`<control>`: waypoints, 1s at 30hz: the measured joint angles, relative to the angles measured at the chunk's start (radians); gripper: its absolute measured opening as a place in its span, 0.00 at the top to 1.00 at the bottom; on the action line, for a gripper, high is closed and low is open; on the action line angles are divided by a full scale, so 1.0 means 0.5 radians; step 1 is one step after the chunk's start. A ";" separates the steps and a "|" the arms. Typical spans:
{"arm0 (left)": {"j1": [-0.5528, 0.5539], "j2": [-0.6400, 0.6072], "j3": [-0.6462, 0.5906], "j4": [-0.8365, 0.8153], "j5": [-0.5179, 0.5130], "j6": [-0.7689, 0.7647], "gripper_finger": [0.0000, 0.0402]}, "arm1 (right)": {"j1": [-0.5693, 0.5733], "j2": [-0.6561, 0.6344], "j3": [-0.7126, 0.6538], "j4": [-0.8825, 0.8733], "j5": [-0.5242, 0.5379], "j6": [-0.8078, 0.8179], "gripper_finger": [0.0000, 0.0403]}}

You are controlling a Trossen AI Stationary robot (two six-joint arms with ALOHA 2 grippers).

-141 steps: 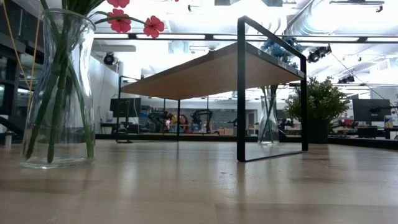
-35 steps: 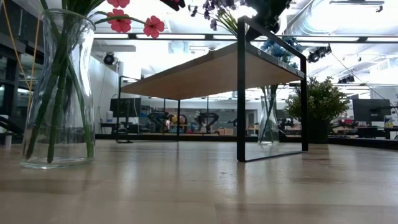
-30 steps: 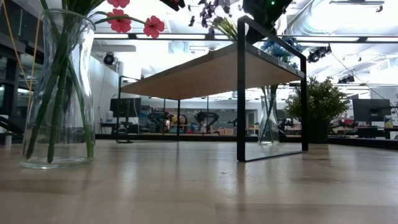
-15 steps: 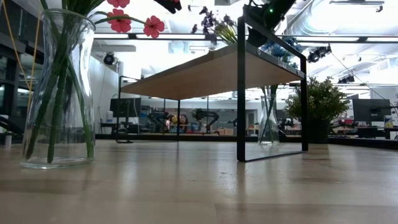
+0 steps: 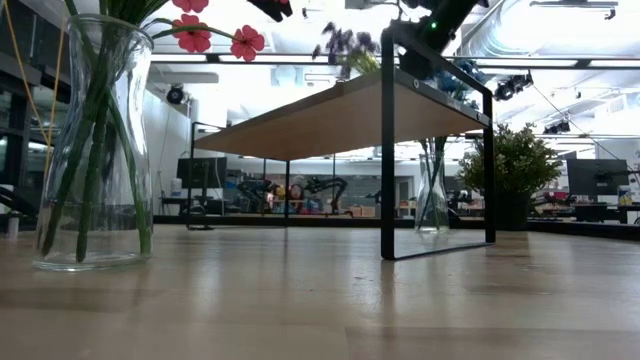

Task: Pick and place flowers into a vace then onto a shelf
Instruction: Put the violet flowers into the top transparent vase

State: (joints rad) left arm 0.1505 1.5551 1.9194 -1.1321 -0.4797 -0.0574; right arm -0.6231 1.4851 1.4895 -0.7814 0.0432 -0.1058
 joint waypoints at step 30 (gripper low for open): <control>0.000 0.000 0.000 -0.056 -0.001 -0.007 0.41 | 0.035 0.081 -0.001 0.048 0.103 0.018 1.00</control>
State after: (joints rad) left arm 0.1505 1.5551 1.9194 -1.1599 -0.4801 -0.0609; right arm -0.6057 1.5257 1.4891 -0.7574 0.0945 -0.0967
